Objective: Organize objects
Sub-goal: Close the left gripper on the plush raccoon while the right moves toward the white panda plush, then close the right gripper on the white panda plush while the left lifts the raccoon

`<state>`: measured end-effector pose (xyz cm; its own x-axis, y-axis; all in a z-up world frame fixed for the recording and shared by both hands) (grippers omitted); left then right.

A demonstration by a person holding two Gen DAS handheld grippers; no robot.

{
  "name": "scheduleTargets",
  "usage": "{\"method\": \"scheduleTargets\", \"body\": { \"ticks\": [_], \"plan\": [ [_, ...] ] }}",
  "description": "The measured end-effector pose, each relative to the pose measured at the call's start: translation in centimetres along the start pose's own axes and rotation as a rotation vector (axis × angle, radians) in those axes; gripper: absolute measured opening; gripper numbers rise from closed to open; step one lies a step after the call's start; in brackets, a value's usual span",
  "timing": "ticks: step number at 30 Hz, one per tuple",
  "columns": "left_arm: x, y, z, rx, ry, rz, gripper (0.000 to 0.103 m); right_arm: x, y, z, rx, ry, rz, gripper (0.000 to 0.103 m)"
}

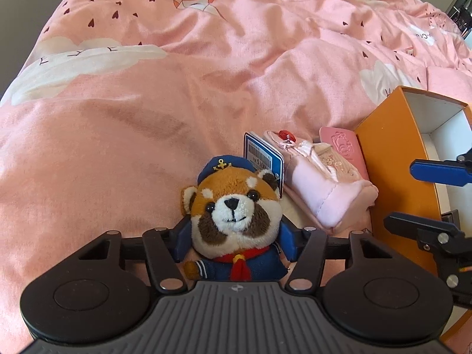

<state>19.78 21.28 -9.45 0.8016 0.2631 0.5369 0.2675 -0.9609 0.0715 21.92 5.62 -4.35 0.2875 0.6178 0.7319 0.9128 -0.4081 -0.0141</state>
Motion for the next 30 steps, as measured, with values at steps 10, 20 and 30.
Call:
{"method": "scheduleTargets", "body": {
  "ticks": [10, 20, 30],
  "plan": [
    [0.1, -0.1, -2.6, -0.045, 0.041, 0.03, 0.064, -0.1, -1.6, 0.5, 0.092, -0.015, 0.029, 0.043],
    [-0.6, -2.0, -3.4, -0.039, 0.102, -0.022, 0.063, -1.6, -3.9, 2.8, 0.15, -0.052, 0.166, 0.043],
    [-0.6, -3.1, -2.8, -0.064, 0.1, -0.03, 0.063, -3.0, -2.3, 6.3, -0.044, 0.008, 0.723, 0.061]
  ]
}}
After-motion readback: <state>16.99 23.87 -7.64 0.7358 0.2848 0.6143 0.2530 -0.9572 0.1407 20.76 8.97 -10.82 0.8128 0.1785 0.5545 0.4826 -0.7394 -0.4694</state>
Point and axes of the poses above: each gripper's, at about its wrist camera, not at the fingertips, and z roughly the way its jaws point, y to its right, x to its top, the point moved 6 cm from there along z, roughly the way its jaws point, and after that the axes turned 13 degrees about y, right-handed, at the moved point
